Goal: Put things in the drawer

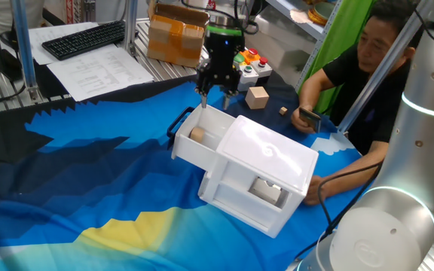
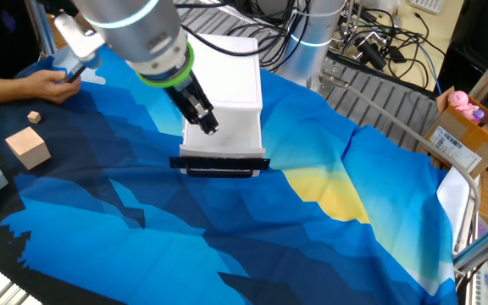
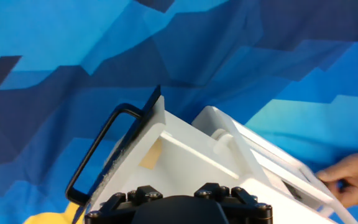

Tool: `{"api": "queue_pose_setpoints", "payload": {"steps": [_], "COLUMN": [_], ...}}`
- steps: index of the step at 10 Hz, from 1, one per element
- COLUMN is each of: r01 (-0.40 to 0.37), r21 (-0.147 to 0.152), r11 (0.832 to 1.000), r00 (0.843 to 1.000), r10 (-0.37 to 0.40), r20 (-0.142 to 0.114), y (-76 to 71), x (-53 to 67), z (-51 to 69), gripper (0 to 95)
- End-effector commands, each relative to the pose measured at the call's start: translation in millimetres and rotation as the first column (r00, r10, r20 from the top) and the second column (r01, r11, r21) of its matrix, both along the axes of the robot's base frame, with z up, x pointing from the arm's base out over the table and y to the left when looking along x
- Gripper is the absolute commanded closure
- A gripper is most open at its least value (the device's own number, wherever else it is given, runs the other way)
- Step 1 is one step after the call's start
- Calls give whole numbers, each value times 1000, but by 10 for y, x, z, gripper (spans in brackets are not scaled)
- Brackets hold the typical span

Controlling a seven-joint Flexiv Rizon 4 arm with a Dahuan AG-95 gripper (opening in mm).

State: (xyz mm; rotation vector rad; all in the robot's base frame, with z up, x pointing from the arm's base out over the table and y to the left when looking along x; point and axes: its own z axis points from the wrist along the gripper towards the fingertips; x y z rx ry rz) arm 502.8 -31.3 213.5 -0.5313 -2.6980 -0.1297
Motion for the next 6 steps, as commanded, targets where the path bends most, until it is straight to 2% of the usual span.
{"api": "queue_pose_setpoints", "payload": {"steps": [1, 3, 4, 6], "r01": [41, 80, 111, 144], "r21": [-13, 13, 27, 35], "r11": [999, 997, 993, 989], "r00": [999, 994, 987, 978], "r10": [-40, -80, -114, -147], "r20": [17, 74, 112, 151], "y": [108, 222, 298, 460], "x": [216, 348, 416, 574], "z": [7, -40, -88, -210], "gripper": [950, 950, 950, 950]}}
